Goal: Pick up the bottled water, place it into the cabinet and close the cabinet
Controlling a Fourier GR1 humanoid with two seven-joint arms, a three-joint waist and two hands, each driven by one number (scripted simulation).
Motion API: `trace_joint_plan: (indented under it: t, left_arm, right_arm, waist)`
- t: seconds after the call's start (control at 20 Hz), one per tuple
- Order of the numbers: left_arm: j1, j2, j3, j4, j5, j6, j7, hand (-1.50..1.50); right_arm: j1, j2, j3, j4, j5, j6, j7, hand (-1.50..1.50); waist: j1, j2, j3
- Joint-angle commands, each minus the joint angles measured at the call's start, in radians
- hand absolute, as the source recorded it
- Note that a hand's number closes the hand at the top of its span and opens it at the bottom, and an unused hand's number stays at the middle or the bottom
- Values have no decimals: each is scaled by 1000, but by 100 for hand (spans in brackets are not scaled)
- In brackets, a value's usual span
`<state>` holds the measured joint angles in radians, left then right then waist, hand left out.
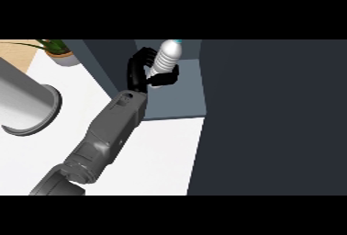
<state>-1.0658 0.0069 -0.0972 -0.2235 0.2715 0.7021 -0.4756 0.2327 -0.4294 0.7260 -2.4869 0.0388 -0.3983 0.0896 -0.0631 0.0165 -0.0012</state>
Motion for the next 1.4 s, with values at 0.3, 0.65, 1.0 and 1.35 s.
trace_joint_plan:
  t: [0.3,0.65,1.0,1.35]
  left_arm:
    - [-55,-7,-53,159,-86,88,28,-150]
    - [-34,4,-32,162,-85,146,-11,-150]
    - [-30,19,10,111,-55,45,-60,-150]
    - [28,-7,56,-31,23,-154,-219,150]
  right_arm:
    - [5,-12,-9,-62,-6,8,10,-150]
    - [-14,19,36,-20,24,0,5,-150]
    - [-6,-9,14,-52,5,10,17,-150]
    - [37,-43,22,-97,-7,13,27,-150]
  waist:
    - [-12,3,1]
    - [-8,7,-1]
    - [-13,9,-1]
    - [-12,-6,-2]
